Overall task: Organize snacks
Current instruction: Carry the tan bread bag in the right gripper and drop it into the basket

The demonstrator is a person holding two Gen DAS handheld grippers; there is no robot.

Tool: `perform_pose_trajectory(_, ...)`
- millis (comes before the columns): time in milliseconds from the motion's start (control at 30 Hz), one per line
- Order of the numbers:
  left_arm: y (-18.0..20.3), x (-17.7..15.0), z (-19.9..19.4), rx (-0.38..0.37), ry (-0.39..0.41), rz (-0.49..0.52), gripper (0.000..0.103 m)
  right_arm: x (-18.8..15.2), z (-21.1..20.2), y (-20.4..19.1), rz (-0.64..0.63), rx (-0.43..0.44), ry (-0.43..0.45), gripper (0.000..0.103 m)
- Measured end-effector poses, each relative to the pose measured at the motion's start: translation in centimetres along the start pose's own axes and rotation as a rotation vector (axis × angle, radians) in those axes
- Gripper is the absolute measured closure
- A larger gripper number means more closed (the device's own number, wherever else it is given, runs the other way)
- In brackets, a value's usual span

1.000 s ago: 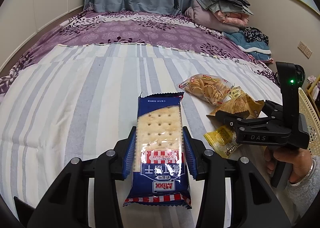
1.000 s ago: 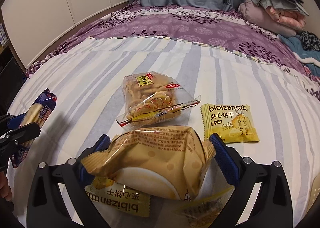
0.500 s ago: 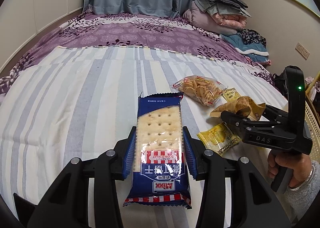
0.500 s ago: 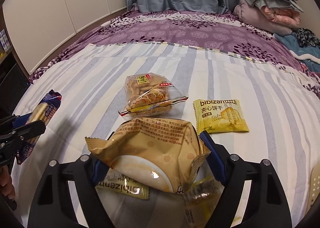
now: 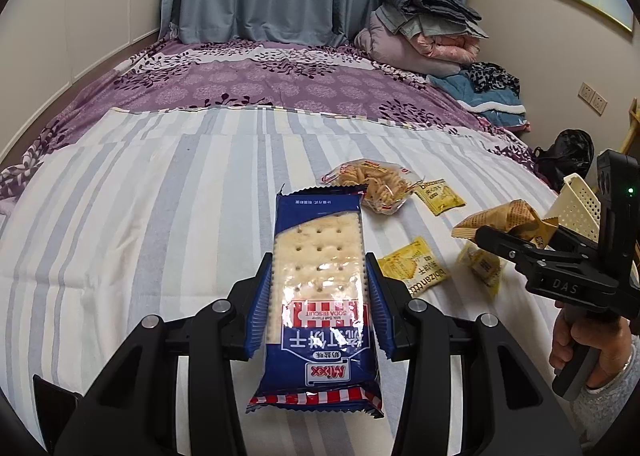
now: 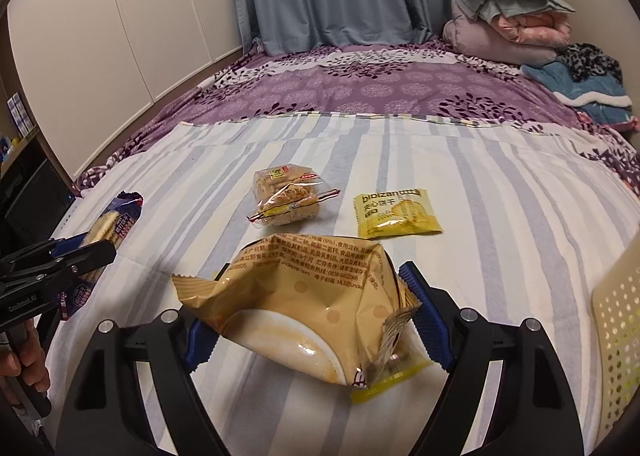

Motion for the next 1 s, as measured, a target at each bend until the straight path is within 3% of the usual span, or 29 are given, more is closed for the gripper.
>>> perform_pose_trajectory(533, 4.1, -0.7, -3.5, -0.041, 0.037, 0.059, 0.058, -0.4, -8.9, 4.1, 0.108, -0.084, 0.150, 0.022)
perform_pose_trajectory(1000, 8.1, -1.3, -5.7, -0.076, 0.057, 0.122, 0.058, -2.6, -15.5, 9.8, 0.206, -0.215, 0.246, 0.022)
Point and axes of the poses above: each gripper's, at about its wrist camera, not at the fingertips, and z roughly the way its jaws point, y to its right, x to its top, the point moved 5 cm from there along z, roughly the way its jaws point, and after that the axes turned 11 degrees about -z, right-handed, at the moved point
